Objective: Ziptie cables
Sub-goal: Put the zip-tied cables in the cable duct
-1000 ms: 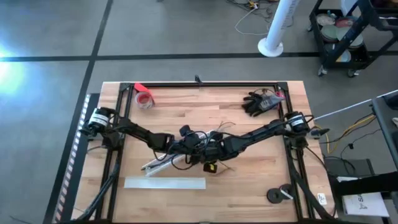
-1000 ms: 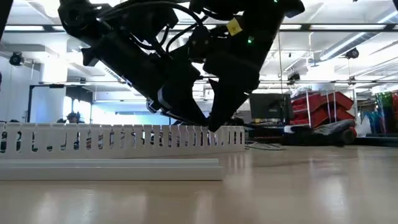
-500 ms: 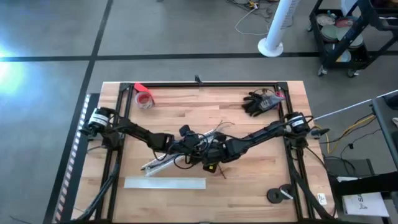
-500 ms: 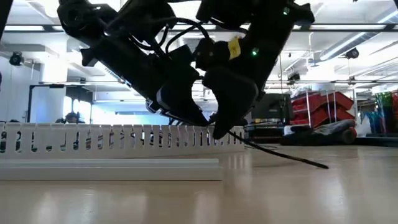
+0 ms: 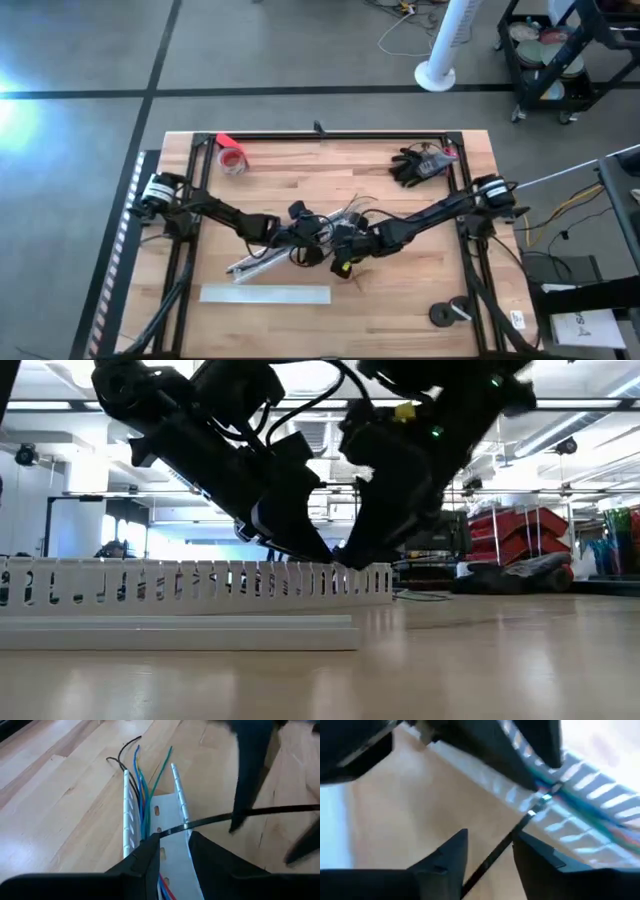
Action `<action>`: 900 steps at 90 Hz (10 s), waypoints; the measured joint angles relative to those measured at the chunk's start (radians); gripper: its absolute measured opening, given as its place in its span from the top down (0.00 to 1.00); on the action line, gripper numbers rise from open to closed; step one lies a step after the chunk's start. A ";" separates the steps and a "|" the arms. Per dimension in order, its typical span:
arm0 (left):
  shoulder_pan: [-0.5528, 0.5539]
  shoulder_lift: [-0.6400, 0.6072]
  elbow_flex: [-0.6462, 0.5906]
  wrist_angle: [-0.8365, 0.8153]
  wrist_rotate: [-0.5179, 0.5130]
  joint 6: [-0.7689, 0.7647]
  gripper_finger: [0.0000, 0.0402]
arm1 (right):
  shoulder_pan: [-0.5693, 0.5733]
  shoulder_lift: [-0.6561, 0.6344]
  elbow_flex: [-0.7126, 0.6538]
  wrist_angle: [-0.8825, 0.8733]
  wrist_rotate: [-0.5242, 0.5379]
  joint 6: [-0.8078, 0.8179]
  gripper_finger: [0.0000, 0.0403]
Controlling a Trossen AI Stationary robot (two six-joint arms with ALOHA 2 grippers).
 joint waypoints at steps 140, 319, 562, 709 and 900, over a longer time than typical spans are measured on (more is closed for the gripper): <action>0.000 0.000 0.000 0.020 0.002 0.018 0.76 | -0.214 -0.069 -0.360 0.689 -0.356 0.462 0.87; 0.000 0.001 0.000 0.023 0.000 0.025 0.76 | -0.039 -0.064 -0.019 -0.059 0.115 0.118 1.00; 0.000 0.000 0.000 0.027 0.001 0.021 0.76 | -0.039 0.011 0.020 -0.101 0.096 -0.055 1.00; 0.001 0.001 -0.002 0.079 0.000 0.003 0.76 | -0.011 0.096 0.127 -0.195 0.123 -0.207 0.99; 0.001 0.001 -0.006 0.065 0.000 -0.002 0.76 | -0.156 -0.113 -0.193 0.269 -0.245 0.371 1.00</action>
